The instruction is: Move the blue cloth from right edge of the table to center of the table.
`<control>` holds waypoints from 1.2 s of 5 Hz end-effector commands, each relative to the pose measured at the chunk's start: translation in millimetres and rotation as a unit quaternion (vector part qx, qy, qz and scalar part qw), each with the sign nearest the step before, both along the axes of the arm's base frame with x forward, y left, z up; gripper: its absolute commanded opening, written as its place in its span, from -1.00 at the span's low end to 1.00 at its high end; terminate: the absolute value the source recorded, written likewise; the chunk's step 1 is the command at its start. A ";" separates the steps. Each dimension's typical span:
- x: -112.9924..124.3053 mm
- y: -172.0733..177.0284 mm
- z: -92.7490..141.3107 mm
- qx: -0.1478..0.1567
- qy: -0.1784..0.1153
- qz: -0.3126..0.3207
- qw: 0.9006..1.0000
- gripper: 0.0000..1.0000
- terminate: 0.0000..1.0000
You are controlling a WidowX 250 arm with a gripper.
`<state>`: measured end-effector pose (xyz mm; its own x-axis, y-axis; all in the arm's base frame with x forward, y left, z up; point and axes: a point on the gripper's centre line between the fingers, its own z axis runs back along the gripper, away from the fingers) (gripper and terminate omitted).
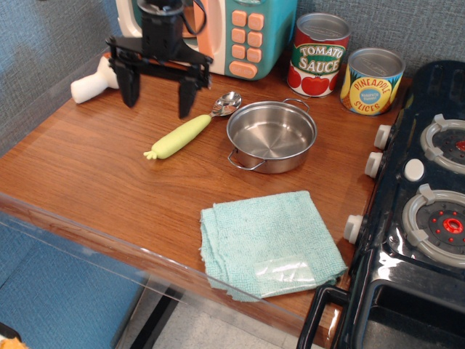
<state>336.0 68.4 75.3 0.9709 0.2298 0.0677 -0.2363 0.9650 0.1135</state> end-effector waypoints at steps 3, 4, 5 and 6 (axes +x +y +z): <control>-62.9 -104.2 -33.8 -0.006 -0.033 -0.119 0.992 1.00 -1.00; -63.7 -128.4 -51.1 0.003 -0.033 -0.132 0.991 1.00 -1.00; -64.4 -145.0 -56.8 0.006 -0.026 -0.145 0.989 1.00 -1.00; -61.9 -140.9 -60.0 0.014 -0.028 -0.135 0.990 1.00 -1.00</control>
